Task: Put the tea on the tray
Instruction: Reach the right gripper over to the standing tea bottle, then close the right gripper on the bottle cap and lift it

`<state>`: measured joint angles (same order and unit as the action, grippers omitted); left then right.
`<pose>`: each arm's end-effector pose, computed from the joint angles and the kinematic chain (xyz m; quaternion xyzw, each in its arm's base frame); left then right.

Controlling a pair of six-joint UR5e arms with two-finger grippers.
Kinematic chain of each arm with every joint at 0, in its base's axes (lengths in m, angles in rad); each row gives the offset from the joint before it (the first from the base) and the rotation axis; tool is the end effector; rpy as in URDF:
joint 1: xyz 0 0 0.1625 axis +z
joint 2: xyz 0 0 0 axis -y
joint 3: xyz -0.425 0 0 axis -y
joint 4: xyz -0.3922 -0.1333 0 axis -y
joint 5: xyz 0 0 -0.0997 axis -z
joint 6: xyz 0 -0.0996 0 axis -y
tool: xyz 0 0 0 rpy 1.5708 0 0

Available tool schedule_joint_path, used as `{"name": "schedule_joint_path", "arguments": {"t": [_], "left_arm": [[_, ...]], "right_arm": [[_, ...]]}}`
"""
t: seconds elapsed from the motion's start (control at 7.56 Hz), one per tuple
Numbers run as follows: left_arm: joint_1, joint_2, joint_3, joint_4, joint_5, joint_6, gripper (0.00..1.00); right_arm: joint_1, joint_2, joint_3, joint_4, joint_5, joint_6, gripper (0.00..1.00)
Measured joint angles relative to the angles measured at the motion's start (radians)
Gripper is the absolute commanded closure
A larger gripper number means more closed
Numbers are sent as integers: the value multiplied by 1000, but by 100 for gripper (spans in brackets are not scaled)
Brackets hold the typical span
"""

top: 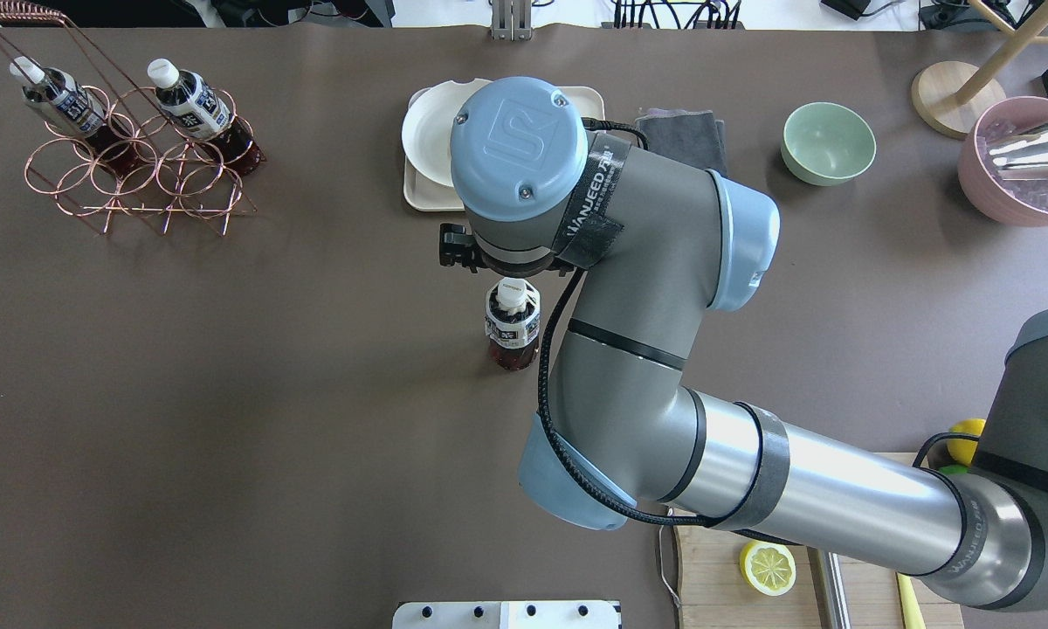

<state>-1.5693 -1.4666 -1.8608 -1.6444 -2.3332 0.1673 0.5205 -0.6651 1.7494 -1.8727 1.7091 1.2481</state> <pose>-0.0638 -0.4562 0.5568 0.1502 0.3577 0.1255 0.9131 -0.5114 -0.4310 0.0778 0.0974 -0.3732 0.0648 0.9203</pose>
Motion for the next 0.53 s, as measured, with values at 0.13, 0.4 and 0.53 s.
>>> {"name": "schedule_joint_path", "arguments": {"t": [0.13,0.4,0.53], "left_arm": [[0,0,-1,0,0,-1,1],[0,0,-1,0,0,-2,1],[0,0,-2,0,0,-4,1]], "right_arm": [[-9,2,-2,-18,-12,1,15],[-14,2,2,-37,-19,4,21],[-16,1,4,-39,-20,14,21]]}}
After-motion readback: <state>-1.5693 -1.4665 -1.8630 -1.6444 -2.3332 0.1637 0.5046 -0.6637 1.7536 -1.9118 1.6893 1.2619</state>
